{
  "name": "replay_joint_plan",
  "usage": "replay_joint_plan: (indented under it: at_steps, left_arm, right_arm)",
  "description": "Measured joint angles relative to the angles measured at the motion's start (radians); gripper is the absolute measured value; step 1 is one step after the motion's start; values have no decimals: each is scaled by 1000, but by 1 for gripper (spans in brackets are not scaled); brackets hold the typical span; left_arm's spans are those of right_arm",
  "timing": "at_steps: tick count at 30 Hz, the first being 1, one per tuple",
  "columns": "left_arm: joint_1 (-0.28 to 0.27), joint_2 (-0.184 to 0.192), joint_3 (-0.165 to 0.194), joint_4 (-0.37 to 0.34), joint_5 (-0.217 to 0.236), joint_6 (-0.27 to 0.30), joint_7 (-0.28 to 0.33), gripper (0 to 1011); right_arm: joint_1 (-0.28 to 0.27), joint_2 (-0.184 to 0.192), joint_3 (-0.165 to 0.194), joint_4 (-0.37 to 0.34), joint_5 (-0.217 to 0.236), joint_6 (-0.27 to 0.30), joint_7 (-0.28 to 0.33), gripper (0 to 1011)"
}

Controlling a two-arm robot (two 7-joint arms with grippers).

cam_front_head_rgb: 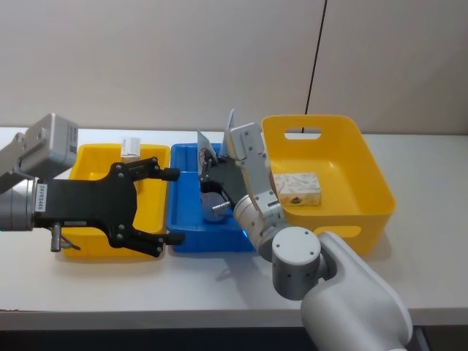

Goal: Bimanual collaborative sorting of washing and personal care products

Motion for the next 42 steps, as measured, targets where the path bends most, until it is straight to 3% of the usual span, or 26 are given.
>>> replay_joint_plan:
  at_steps: [15, 29, 42]
  left_arm:
    - [0, 0, 0, 0, 0, 0, 0, 1001]
    - [0, 0, 0, 0, 0, 0, 0, 1001]
    - [0, 0, 0, 0, 0, 0, 0, 1001]
  right_arm:
    - [-27, 15, 19, -132, 19, 28, 55, 0]
    - [-102, 59, 32, -389, 72, 124, 138, 0]
    - [-175, 123, 75, -600, 124, 195, 172, 0]
